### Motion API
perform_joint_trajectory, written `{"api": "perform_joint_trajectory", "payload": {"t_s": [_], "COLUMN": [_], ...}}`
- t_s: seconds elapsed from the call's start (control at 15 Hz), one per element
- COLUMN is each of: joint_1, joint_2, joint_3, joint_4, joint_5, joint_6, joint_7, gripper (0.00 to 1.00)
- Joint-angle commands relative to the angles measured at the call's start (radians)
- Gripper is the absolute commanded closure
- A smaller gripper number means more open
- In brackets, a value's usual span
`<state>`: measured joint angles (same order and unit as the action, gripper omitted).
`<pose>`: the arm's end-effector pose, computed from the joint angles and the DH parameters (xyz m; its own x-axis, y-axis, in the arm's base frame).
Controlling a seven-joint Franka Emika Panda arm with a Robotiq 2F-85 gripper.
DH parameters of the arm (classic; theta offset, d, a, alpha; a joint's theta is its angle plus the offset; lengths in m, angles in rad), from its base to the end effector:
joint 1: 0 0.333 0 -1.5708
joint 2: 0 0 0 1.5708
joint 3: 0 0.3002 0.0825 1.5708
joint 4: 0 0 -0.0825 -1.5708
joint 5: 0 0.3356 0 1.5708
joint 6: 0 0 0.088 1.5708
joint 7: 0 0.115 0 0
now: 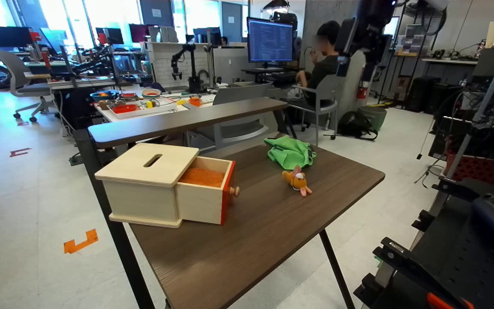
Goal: Move the cloth forward
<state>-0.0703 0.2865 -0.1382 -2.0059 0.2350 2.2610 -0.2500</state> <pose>0.5454 -0.1049 0.3220 0.9944 -0.1056 -0.0011 -0.1047 -0.9843 -0.1419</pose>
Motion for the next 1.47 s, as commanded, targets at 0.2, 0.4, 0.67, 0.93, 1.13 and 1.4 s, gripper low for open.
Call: {"api": "perform_joint_trajectory", "payload": {"t_s": [0.2,0.4,0.67,0.93,1.13,1.4], "joint_1": [-0.076,-0.083,-0.078,-0.065,-0.061,-0.064], "joint_2": [0.412,0.563,0.729,0.848,0.913,0.974], "joint_3": [0.081,0.077,0.066,0.054,0.052,0.053], "joint_4": [0.398,0.569,0.773,0.907,0.975,1.032], "joint_5": [0.045,0.023,0.003,-0.025,-0.052,-0.081], "joint_6": [0.048,0.049,0.039,0.038,0.029,0.013], "joint_7": [0.145,0.235,0.344,0.419,0.453,0.470], "gripper": [0.00,0.00,0.00,0.00,0.00,0.00]}}
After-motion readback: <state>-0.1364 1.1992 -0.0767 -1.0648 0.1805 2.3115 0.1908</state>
